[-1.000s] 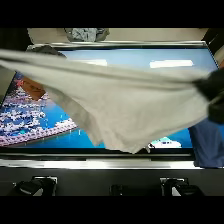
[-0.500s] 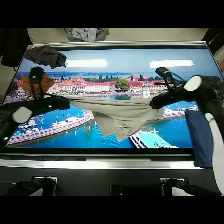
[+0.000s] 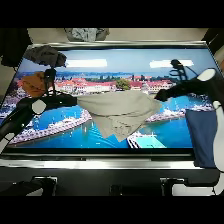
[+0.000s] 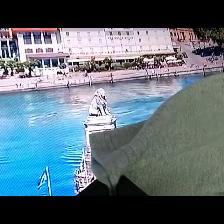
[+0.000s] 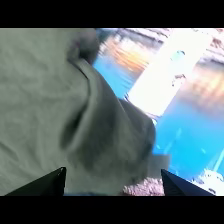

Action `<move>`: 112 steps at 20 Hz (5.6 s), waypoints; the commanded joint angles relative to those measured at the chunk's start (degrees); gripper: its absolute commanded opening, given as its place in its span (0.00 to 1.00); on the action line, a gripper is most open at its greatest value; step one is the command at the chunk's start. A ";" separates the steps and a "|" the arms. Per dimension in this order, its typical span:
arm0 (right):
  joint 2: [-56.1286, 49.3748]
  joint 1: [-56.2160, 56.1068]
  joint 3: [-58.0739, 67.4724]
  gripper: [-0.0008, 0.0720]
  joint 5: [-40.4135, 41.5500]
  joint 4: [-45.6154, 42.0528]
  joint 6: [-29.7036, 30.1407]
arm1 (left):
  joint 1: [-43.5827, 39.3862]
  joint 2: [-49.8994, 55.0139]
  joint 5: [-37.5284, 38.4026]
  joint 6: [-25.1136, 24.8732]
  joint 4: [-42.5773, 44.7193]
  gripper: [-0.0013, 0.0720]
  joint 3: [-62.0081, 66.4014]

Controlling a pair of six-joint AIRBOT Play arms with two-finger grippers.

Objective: Fold the shirts.

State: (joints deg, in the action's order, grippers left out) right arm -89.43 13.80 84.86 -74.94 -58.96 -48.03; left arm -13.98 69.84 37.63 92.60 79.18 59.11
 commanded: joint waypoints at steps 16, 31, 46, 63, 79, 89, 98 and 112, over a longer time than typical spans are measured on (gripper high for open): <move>-7.76 -4.46 -17.25 0.82 21.73 13.99 -3.82 | -0.04 0.37 4.57 -0.20 -0.13 0.06 0.24; 29.55 10.71 14.71 0.09 22.01 0.79 -0.09 | 21.57 -15.98 6.05 3.48 3.74 0.06 39.43; 46.90 10.58 15.10 0.09 -13.88 -15.06 -12.46 | 21.62 -31.45 27.80 3.21 7.61 0.06 33.88; -9.73 -7.63 0.24 0.12 37.79 -7.58 -19.98 | 21.18 20.87 4.02 1.73 -8.85 0.07 15.19; -4.44 14.16 10.23 0.93 -17.99 -12.20 -6.58 | 28.00 4.55 30.36 -10.38 -19.50 0.89 -17.57; -4.44 13.46 3.34 0.96 -17.81 -13.70 -4.92 | 23.28 6.01 21.11 -9.20 -22.23 0.06 -19.08; -14.19 7.23 -5.40 0.92 1.55 -1.05 0.07 | 23.21 3.87 21.44 -10.38 -22.23 0.06 -19.08; -15.21 5.95 -0.94 0.09 -9.22 -1.29 0.96 | 23.69 2.56 23.61 -15.23 -22.16 0.06 -13.92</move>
State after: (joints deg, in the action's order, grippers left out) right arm -105.73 19.97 82.32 -81.25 -61.84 -47.64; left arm 9.43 72.71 59.72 80.34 57.12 41.98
